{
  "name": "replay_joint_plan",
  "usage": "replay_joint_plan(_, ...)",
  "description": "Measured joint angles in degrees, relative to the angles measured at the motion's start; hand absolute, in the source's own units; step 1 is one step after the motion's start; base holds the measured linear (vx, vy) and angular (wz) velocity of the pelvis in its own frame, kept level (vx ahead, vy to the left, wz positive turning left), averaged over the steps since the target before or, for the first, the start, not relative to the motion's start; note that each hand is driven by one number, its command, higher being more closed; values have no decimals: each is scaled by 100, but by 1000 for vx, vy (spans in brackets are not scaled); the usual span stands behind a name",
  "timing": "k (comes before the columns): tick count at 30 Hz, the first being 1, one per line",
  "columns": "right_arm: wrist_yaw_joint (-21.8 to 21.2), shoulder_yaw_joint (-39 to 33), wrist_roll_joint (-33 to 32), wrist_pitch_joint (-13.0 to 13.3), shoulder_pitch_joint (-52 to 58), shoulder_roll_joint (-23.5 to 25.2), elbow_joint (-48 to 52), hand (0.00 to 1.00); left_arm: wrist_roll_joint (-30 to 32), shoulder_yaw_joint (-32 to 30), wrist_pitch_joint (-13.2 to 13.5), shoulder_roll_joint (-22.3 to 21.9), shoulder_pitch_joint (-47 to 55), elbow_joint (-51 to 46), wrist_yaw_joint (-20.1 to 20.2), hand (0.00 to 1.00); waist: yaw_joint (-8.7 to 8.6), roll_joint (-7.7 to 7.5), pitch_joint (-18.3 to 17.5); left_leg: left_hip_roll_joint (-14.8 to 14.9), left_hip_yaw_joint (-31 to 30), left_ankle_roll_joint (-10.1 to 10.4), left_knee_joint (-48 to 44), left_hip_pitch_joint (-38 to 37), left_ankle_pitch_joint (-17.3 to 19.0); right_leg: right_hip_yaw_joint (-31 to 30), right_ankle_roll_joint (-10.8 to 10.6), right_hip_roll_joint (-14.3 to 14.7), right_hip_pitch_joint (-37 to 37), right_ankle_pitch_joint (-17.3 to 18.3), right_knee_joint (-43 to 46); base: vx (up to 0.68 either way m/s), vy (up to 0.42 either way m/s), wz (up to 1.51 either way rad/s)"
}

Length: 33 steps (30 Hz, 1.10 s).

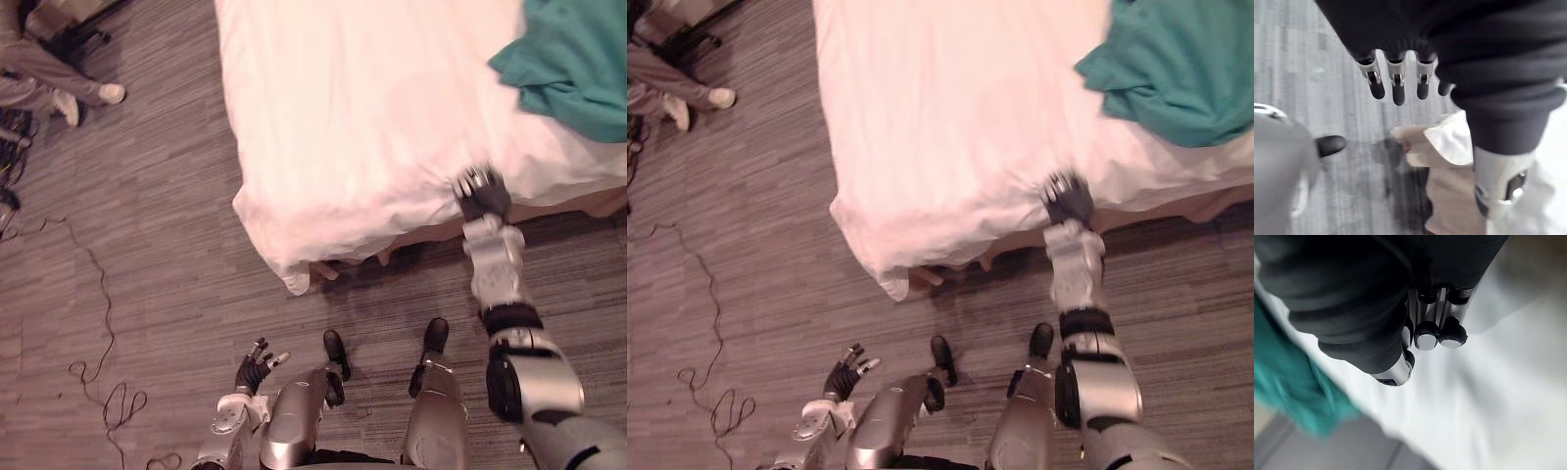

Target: Tidy the bed and pick cloth on bed and put in laundry

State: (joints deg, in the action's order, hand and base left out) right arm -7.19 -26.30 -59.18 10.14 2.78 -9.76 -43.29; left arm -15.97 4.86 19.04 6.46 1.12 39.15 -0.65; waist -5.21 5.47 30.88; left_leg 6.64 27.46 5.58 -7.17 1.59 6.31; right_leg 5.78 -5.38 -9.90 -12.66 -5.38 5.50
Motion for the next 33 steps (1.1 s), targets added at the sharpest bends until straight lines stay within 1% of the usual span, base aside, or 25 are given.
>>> replay_joint_plan(1, -240, -395, 7, -102, 938, 105, -34, 0, 189, 2, -101, 1, -133, -30, 98, 0, -229, -168, -39, 99, 294, 64, 42, -296, 63, -180, 14, 114, 114, 10, 3, 159, 10, -79)
replay_joint_plan(5, -798, -785, 12, -314, 1740, 279, -269, 0, 515, 4, -368, 84, -252, 157, 267, 0, -464, -519, -302, 270, 1107, 222, 342, -996, 102, -379, 87, 447, 288, 32, -73, 130, -3, -100)
replay_joint_plan(6, -933, -935, 10, -522, 1782, 373, -355, 0, 635, 0, -539, 61, -245, 383, 312, 0, -471, -603, -548, 351, 1611, 298, 529, -1272, 79, 283, 347, 419, 265, 280, 4, 102, 14, -164)
replay_joint_plan(8, -1055, -943, 67, -743, 1707, 630, -481, 0, 734, -40, -775, 55, -140, 711, 260, 0, -377, -613, -892, 438, 2398, 509, 696, -1675, 75, 1263, 488, 304, 277, 196, 121, 115, 67, -207)
replay_joint_plan(9, -1115, -905, 218, -888, 1550, 874, -628, 0, 826, -108, -993, 38, -36, 975, 133, 0, -431, -614, -1082, 533, 2930, 576, 695, -1949, 24, 1489, 510, 403, 308, 130, 165, 147, 34, -181)
replay_joint_plan(11, -1139, -819, 615, -941, 1444, 1061, -755, 0, 999, -124, -1143, -77, -107, 1143, 43, 0, -503, -544, -1144, 624, 3332, 687, 589, -2197, -42, 1641, 702, 572, 233, 204, 384, 155, -76, -138)
replay_joint_plan(12, -1109, -607, 972, -968, 1346, 1131, -781, 0, 1229, -123, -1260, -194, -165, 1296, -41, 0, -494, -476, -1196, 707, 3630, 701, 206, -2330, -56, 1740, 930, 619, 119, 447, 714, 152, -121, -140)
replay_joint_plan(14, -973, -395, 1197, -953, 1219, 1153, -733, 0, 1527, -120, -1411, -368, -230, 1593, -282, 0, -540, -386, -1292, 953, 3680, 564, -672, -2506, -151, 1334, 982, 753, 65, 727, 1083, 197, -105, -162)
replay_joint_plan(16, -751, -101, 1358, -775, 1149, 1150, -618, 0, 1580, -224, -1554, -491, -252, 1752, -547, 0, -455, -382, -1354, 1313, 3288, 80, -1941, -2540, -526, 1147, 1180, 851, 94, 1012, 1411, 260, -86, -180)
replay_joint_plan(17, -604, 30, 1649, -689, 1124, 1157, -500, 0, 1458, -440, -1669, -568, -161, 1806, -632, 0, -378, -305, -1386, 1656, 2584, -552, -2958, -2308, -1224, 872, 1259, 1056, 254, 1141, 1395, 328, -87, -200)
replay_joint_plan(18, -547, 226, 1935, -556, 1081, 1202, -432, 0, 1280, -677, -1719, -624, -27, 1749, -664, 0, -294, -232, -1427, 1819, 1313, -1063, -4125, -1607, -1351, 436, 1379, 1324, 375, 1275, 1367, 331, -48, -199)
replay_joint_plan(19, -538, 289, 2033, -476, 1068, 1152, -426, 0, 1196, -753, -1715, -639, 11, 1720, -661, 0, -228, -182, -1443, 1718, 535, -871, -4737, -1129, -976, 210, 1416, 1449, 401, 1364, 1377, 268, 53, -174)
replay_joint_plan(20, -508, 436, 2134, -422, 1003, 1066, -478, 0, 1027, -871, -1698, -632, 77, 1661, -637, 0, -112, -147, -1439, 1484, -384, -488, -5480, -493, -478, -49, 1477, 1609, 508, 1425, 1381, 254, 147, -165)
replay_joint_plan(21, -509, 706, 2330, -391, 913, 937, -581, 0, 874, -1008, -1645, -488, 98, 1570, -571, 0, 77, -200, -1429, 1130, -1235, -288, -5924, 233, 108, -400, 1518, 1768, 836, 1450, 1263, 240, 143, -177)
replay_joint_plan(22, -526, 889, 2331, -389, 845, 917, -651, 0, 854, -1061, -1592, -372, 145, 1469, -488, 0, 200, -355, -1442, 992, -1333, -387, -5665, 567, 432, -700, 1488, 1787, 1092, 1436, 1175, 215, 108, -146)
replay_joint_plan(23, -525, 960, 2325, -394, 802, 931, -663, 0, 860, -1076, -1529, -332, 206, 1413, -434, 0, 246, -433, -1462, 944, -1323, -432, -5370, 721, 559, -850, 1439, 1780, 1195, 1427, 1110, 262, 90, -123)
replay_joint_plan(24, -508, 1098, 2318, -410, 685, 933, -617, 0, 868, -1187, -1377, -296, 371, 1295, -322, 0, 300, -504, -1501, 801, -1326, -416, -4370, 1041, 733, -1187, 1317, 1755, 1407, 1518, 916, 287, 109, -91)
replay_joint_plan(25, -494, 1118, 2319, -423, 612, 933, -610, 0, 862, -1251, -1318, -303, 415, 1239, -262, 0, 313, -514, -1504, 720, -1348, -389, -3821, 1107, 745, -1299, 1281, 1721, 1445, 1536, 879, 302, 136, -93)
replay_joint_plan(26, -415, 1139, 2325, -461, 495, 925, -627, 0, 846, -1280, -1263, -313, 436, 1202, -227, 0, 341, -530, -1508, 536, -1392, -256, -2836, 1145, 661, -1484, 1220, 1643, 1490, 1584, 839, 265, 174, -71)
replay_joint_plan(28, -253, 1328, 2324, -607, 289, 760, -791, 0, 848, -1259, -1225, -353, 414, 1205, -156, 0, 385, -476, -1514, 249, -1387, -16, -961, 1190, 204, -1840, 1124, 1484, 1607, 1746, 746, 379, 257, -73)
replay_joint_plan(29, -262, 1411, 2330, -697, 250, 692, -807, 0, 843, -1224, -1244, -373, 408, 1211, -172, 0, 385, -407, -1544, 193, -1376, 32, -705, 1261, 52, -1896, 1074, 1467, 1685, 1845, 707, 541, 354, -44)
replay_joint_plan(30, -261, 1526, 2573, -806, 289, 573, -863, 0, 780, -1157, -1356, -375, 397, 1216, -178, 0, 384, -336, -1596, 138, -1387, -28, -540, 1332, -129, -1929, 1009, 1417, 1840, 2280, 885, 477, 307, -15)
replay_joint_plan(31, -262, 1560, 2641, -816, 289, 557, -924, 0, 746, -1148, -1403, -345, 385, 1215, -167, 0, 402, -376, -1615, 59, -1405, -144, -642, 1335, -324, -1911, 988, 1344, 1858, 2458, 1035, 629, 379, -6)
replay_joint_plan(32, -256, 1585, 2802, -836, 397, 554, -1037, 0, 682, -1028, -1514, -225, 370, 1217, -169, 0, 403, -571, -1754, -183, -1358, -265, -808, 1321, -444, -1855, 793, 1138, 1832, 2749, 1505, 470, 221, -1)
replay_joint_plan(33, -257, 1605, 2833, -844, 386, 577, -1073, 0, 682, -983, -1573, -155, 315, 1232, -174, 0, 415, -682, -1753, -294, -1339, -342, -841, 1285, -422, -1705, 612, 1064, 1625, 2833, 2044, 571, 229, -1)
